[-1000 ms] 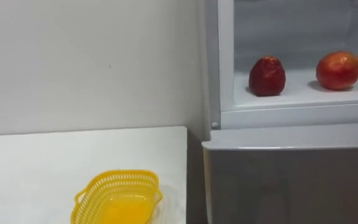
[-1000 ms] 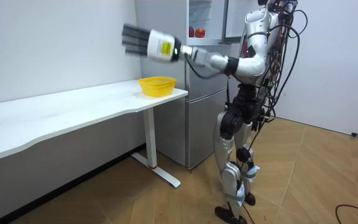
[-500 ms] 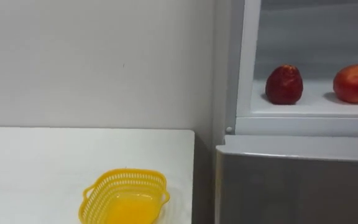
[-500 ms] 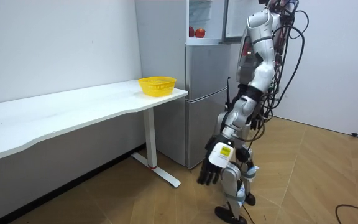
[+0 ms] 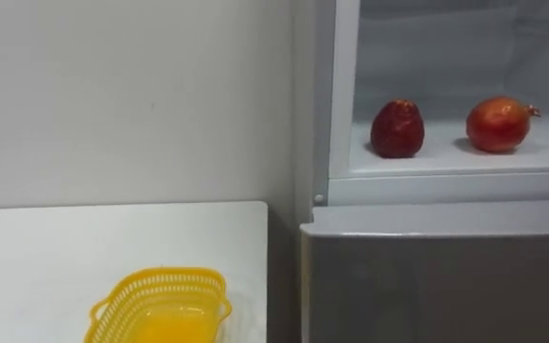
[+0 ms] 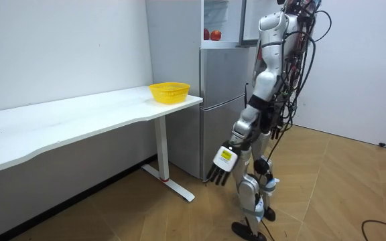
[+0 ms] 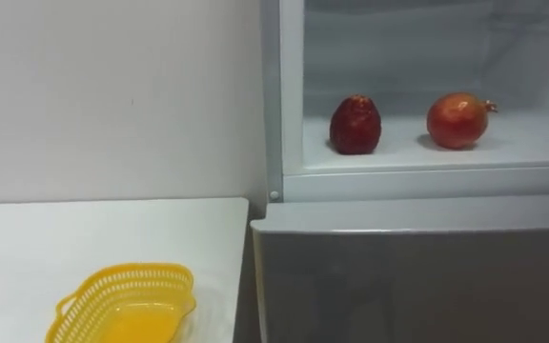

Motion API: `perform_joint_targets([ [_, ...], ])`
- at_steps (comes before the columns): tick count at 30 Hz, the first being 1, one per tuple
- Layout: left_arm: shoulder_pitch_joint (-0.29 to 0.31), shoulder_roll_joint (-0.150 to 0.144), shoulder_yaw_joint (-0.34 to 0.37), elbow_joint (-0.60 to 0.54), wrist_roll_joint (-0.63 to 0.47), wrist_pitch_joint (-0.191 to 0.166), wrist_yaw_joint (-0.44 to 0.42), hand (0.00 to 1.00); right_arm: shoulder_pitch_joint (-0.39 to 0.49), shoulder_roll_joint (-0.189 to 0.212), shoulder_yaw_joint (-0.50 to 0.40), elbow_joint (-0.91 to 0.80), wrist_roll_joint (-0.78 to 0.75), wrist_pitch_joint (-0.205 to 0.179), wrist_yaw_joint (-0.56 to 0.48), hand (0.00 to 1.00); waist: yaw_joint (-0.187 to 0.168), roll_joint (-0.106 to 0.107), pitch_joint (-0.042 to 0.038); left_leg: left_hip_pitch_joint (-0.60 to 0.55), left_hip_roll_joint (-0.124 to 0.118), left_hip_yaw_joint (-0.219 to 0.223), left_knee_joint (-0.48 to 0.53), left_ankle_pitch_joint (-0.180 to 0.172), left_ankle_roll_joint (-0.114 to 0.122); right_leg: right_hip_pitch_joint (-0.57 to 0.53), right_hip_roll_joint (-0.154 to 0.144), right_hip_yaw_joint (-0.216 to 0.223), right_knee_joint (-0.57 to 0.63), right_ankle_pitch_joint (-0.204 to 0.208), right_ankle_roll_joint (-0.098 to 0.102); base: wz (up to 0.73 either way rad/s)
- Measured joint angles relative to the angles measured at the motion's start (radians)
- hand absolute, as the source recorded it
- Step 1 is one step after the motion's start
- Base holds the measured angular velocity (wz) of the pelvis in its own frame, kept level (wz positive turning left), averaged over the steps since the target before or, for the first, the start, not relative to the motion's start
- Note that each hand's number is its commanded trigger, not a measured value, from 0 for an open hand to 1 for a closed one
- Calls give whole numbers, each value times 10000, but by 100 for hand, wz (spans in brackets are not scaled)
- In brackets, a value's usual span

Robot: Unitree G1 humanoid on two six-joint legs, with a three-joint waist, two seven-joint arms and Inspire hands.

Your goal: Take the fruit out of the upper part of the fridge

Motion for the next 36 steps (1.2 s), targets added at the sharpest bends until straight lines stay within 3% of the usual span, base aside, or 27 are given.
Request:
perform_joint_targets([
  [3,-163,16,-159,-13,454,-86,39,0,105,119,-23,-872,788,-192,-575,0,-175,-9,7,-2,4,188,0,0,0,-100,69,190,33,5,1,-23],
  [8,-271,4,-183,-22,589,-472,179,0,392,528,-4,-2662,1131,-982,-1264,0,-380,-54,4,-80,9,331,-18,0,0,-270,107,348,15,11,4,-7],
  [13,-179,-25,-277,-19,563,-713,172,0,710,622,7,-5180,1350,-1096,-1906,0,-463,-42,5,-192,18,455,-38,0,-1,-479,157,578,-15,64,13,-15],
  [15,-159,-23,-292,-19,561,-807,171,0,959,698,79,-6416,1365,-1449,-2164,0,-494,-41,-6,-228,21,455,-38,0,-1,-547,169,627,-3,71,7,-13],
  [17,-38,-10,-288,-17,559,-1119,155,0,1218,694,333,-7602,1385,-1766,-2388,0,-477,-59,-9,-213,34,456,-43,-1,-1,-560,206,727,39,88,-5,-13],
  [20,80,-5,-290,6,547,-1404,144,0,1281,694,476,-8335,1481,-2116,-2581,0,-510,-59,-14,-197,38,479,-52,-1,-1,-553,212,719,27,95,-9,-2],
  [25,236,13,-297,13,565,-1528,104,0,1646,692,526,-9669,1501,-2224,-3041,0,-536,-31,-38,-194,42,497,-170,-1,-1,-560,219,653,-32,96,-6,3],
  [33,175,102,-375,670,604,-1668,-14,0,1727,525,1124,-12616,887,-2294,-3473,0,-359,40,-55,-175,158,882,-187,-1,-2,-618,374,1053,2,238,-64,-15],
  [36,146,133,-409,876,607,-1664,-33,0,1657,355,1342,-13716,370,-2624,-3583,0,-292,37,-57,-181,166,897,-175,-1,-2,-775,380,1051,81,239,-68,-1],
])
